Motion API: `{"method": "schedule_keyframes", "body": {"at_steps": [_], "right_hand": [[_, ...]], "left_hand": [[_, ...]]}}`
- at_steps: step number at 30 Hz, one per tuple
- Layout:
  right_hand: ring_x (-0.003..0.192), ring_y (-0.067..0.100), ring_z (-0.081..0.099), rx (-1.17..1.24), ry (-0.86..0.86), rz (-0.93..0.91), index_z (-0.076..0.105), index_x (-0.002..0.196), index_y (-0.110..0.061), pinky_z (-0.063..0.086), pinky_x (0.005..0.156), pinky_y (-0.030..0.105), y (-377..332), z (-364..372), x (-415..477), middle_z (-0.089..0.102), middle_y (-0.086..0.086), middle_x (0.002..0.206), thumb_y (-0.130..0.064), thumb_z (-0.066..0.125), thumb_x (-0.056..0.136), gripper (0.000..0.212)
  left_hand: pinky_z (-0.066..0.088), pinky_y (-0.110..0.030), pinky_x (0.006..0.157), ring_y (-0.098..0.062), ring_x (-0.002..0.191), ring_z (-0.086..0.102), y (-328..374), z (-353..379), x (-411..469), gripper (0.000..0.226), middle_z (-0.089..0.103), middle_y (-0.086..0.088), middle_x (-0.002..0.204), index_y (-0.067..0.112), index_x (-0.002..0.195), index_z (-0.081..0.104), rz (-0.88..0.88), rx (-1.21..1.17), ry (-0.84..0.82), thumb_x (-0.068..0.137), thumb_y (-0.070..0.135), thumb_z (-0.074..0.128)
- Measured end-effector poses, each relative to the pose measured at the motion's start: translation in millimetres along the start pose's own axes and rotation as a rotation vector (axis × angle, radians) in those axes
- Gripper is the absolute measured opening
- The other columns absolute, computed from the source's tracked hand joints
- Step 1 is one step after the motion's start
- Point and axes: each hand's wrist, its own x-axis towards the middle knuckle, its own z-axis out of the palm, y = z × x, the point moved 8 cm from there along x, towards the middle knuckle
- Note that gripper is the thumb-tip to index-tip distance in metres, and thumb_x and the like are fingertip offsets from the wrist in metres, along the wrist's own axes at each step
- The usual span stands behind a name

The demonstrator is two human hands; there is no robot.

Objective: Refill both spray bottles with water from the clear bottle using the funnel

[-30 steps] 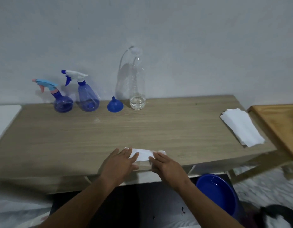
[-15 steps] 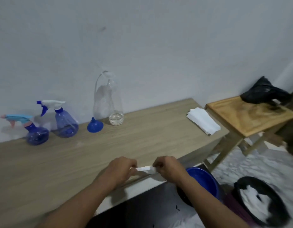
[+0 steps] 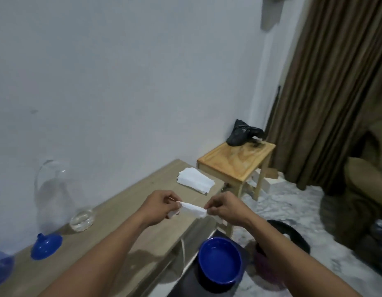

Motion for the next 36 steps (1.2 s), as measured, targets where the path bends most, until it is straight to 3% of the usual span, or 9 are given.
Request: {"method": "schedule_keyframes", "body": {"at_steps": [4, 7, 11, 15, 17, 20, 28, 32, 36], "right_hand": [[0.085, 0.015, 0.069, 0.054, 0.143, 0.097, 0.079, 0.093, -0.021, 0.056, 0.071, 0.027, 47, -71, -16, 0.075, -0.002, 0.091, -0.014, 0.072, 0.092, 0.01], [0.082, 0.021, 0.071, 0.099, 0.231, 0.168, 0.079, 0.088, -0.021, 0.058, 0.072, 0.032, 95, -120, -27, 0.076, 0.001, 0.086, -0.013, 0.074, 0.089, 0.009], [0.048, 0.0, 0.056, 0.122, 0.31, 0.297, 0.078, 0.091, -0.008, 0.047, 0.049, 0.021, 179, -177, -36, 0.067, -0.001, 0.07, -0.006, 0.074, 0.088, 0.006], [0.065, 0.025, 0.066, 0.119, 0.369, 0.438, 0.078, 0.08, -0.019, 0.058, 0.065, 0.042, 284, -230, -27, 0.075, 0.008, 0.08, -0.009, 0.074, 0.085, 0.012], [0.065, 0.025, 0.067, 0.106, 0.392, 0.509, 0.076, 0.076, -0.022, 0.055, 0.06, 0.035, 342, -252, -21, 0.075, 0.006, 0.079, -0.008, 0.073, 0.085, 0.017], [0.054, 0.007, 0.059, 0.101, 0.423, 0.615, 0.078, 0.078, -0.02, 0.044, 0.048, 0.018, 422, -279, -11, 0.072, -0.001, 0.071, -0.006, 0.069, 0.086, 0.018], [0.071, 0.016, 0.063, 0.03, 0.456, 0.78, 0.078, 0.088, -0.013, 0.047, 0.061, 0.025, 572, -296, 28, 0.071, 0.004, 0.081, -0.01, 0.062, 0.092, 0.017], [0.074, 0.018, 0.063, 0.042, 0.435, 0.787, 0.078, 0.093, -0.014, 0.046, 0.063, 0.024, 607, -285, 49, 0.075, 0.007, 0.091, -0.007, 0.059, 0.092, 0.021], [0.079, 0.021, 0.069, 0.089, 0.425, 0.779, 0.078, 0.096, -0.013, 0.051, 0.063, 0.024, 612, -277, 53, 0.076, 0.005, 0.089, -0.007, 0.057, 0.094, 0.021]], "left_hand": [[0.057, -0.034, 0.066, -0.022, 0.074, 0.07, 48, 59, 49, 0.01, 0.072, -0.027, 0.088, -0.003, 0.099, 0.069, 0.012, -0.127, -0.116, 0.09, 0.002, 0.07], [0.061, -0.042, 0.077, -0.027, 0.082, 0.074, 75, 112, 91, 0.013, 0.075, -0.022, 0.092, 0.002, 0.101, 0.071, 0.022, -0.13, -0.207, 0.089, 0.006, 0.072], [0.061, -0.039, 0.075, -0.023, 0.088, 0.073, 101, 196, 157, 0.01, 0.076, -0.012, 0.093, 0.012, 0.096, 0.076, 0.037, -0.076, -0.278, 0.086, 0.013, 0.077], [0.047, -0.021, 0.054, -0.015, 0.067, 0.06, 114, 300, 234, 0.004, 0.07, -0.008, 0.075, 0.008, 0.087, 0.075, 0.026, -0.001, -0.339, 0.085, 0.005, 0.077], [0.044, -0.023, 0.054, -0.015, 0.064, 0.056, 113, 357, 275, 0.009, 0.066, -0.003, 0.071, 0.012, 0.081, 0.073, 0.014, 0.043, -0.382, 0.083, 0.005, 0.078], [0.042, -0.024, 0.055, -0.015, 0.061, 0.053, 105, 438, 330, 0.013, 0.064, -0.003, 0.07, 0.014, 0.078, 0.072, -0.015, 0.097, -0.426, 0.082, 0.004, 0.079], [0.04, -0.017, 0.057, -0.017, 0.072, 0.067, 59, 579, 426, 0.027, 0.069, 0.006, 0.073, 0.027, 0.065, 0.068, -0.026, 0.209, -0.374, 0.078, 0.008, 0.081], [0.042, -0.018, 0.072, -0.016, 0.089, 0.063, 47, 604, 444, 0.011, 0.068, 0.003, 0.092, 0.019, 0.088, 0.071, -0.035, 0.218, -0.329, 0.083, 0.015, 0.08], [0.043, -0.021, 0.08, -0.01, 0.095, 0.056, 29, 594, 433, 0.018, 0.062, 0.007, 0.099, 0.018, 0.105, 0.071, -0.098, 0.218, -0.299, 0.088, 0.018, 0.075]]}}
